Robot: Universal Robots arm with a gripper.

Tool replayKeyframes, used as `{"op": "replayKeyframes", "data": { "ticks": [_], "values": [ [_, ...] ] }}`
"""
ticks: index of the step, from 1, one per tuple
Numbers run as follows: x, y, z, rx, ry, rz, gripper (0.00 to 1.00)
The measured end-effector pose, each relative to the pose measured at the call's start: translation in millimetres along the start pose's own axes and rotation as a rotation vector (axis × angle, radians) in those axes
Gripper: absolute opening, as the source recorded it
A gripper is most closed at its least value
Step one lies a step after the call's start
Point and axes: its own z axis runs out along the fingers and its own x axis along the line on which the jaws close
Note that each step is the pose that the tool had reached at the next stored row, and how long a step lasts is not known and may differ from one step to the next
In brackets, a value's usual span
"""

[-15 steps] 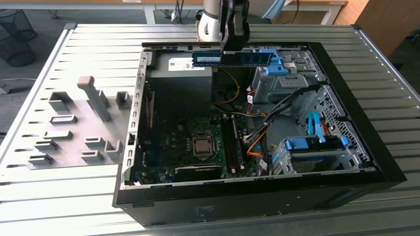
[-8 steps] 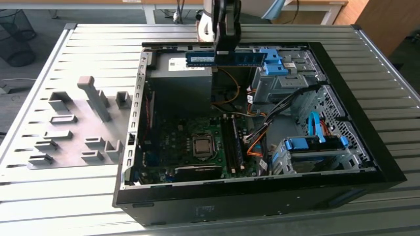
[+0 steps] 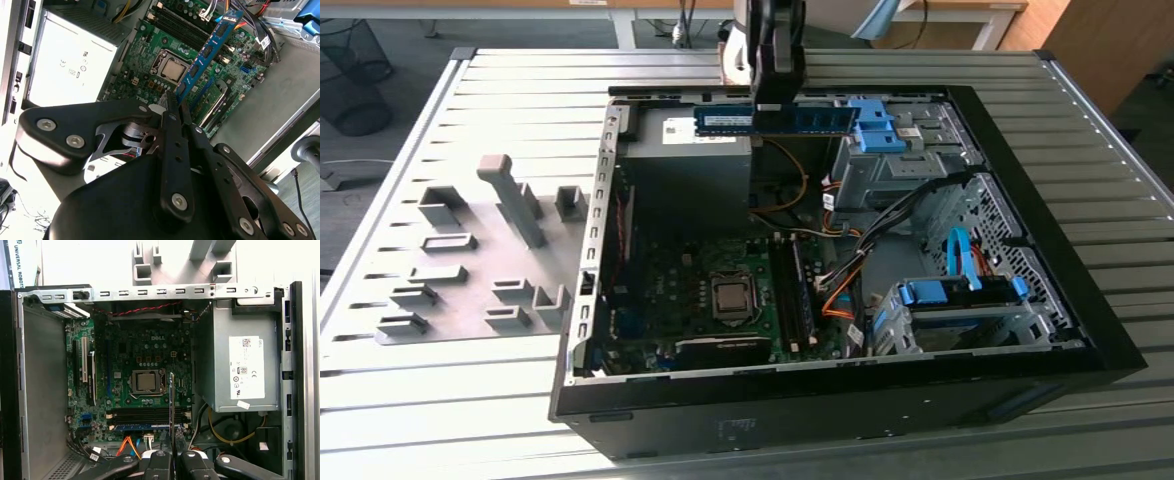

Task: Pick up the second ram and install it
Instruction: 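Insert the second ram into the second slot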

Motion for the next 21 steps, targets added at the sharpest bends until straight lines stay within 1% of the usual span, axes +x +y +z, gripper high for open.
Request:
{"op": "replayKeyframes", "data": {
  "ticks": [7,10,21],
  "values": [
    [0.2,0.2,0.0,0.0,0.0,-0.003,0.14],
    [0.2,0.2,0.1,0.0001,-0.0002,-0.045,0.14],
    [0.2,0.2,1.1,0.0006,-0.0014,-0.242,0.14]
  ]
}}
